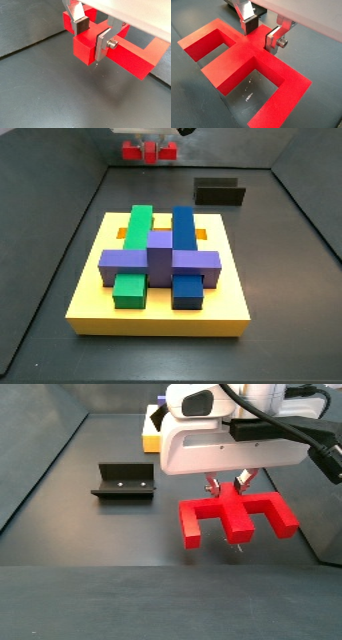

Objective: Pick up the red object. Move up. Place the red object on the fixture. Regrasp the red object. Move to above the board. Insert the red object.
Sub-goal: Place the red object on the fixture.

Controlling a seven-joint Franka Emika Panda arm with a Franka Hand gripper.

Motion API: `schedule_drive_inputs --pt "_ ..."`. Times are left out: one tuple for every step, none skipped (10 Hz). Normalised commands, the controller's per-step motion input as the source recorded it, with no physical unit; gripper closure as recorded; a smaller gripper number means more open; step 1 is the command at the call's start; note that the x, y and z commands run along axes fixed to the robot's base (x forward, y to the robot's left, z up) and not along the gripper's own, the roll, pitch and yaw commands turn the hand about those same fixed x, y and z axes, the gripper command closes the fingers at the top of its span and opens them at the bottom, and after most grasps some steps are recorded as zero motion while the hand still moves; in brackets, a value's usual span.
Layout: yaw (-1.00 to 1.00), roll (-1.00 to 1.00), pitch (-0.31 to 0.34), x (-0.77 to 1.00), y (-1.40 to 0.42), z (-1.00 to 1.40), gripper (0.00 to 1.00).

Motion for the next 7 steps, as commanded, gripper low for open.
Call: schedule_drive_inputs --pt "0.00 0.00 -0.026 0.00 0.00 0.00 1.00" --pt "0.00 0.00 0.000 0.04 0.00 0.00 1.00" --pt "0.00 -0.19 0.000 0.42 -0.09 0.00 1.00" --pt "0.00 -0.56 0.000 0.74 -0.16 0.11 1.00" --pt "0.00 -0.72 0.000 0.73 -0.12 0.18 1.00" --pt "0.00 -0.76 0.000 0.74 -0.10 0.19 1.00" --pt "0.00 -0.79 -0.043 0.69 -0.09 0.15 1.00"
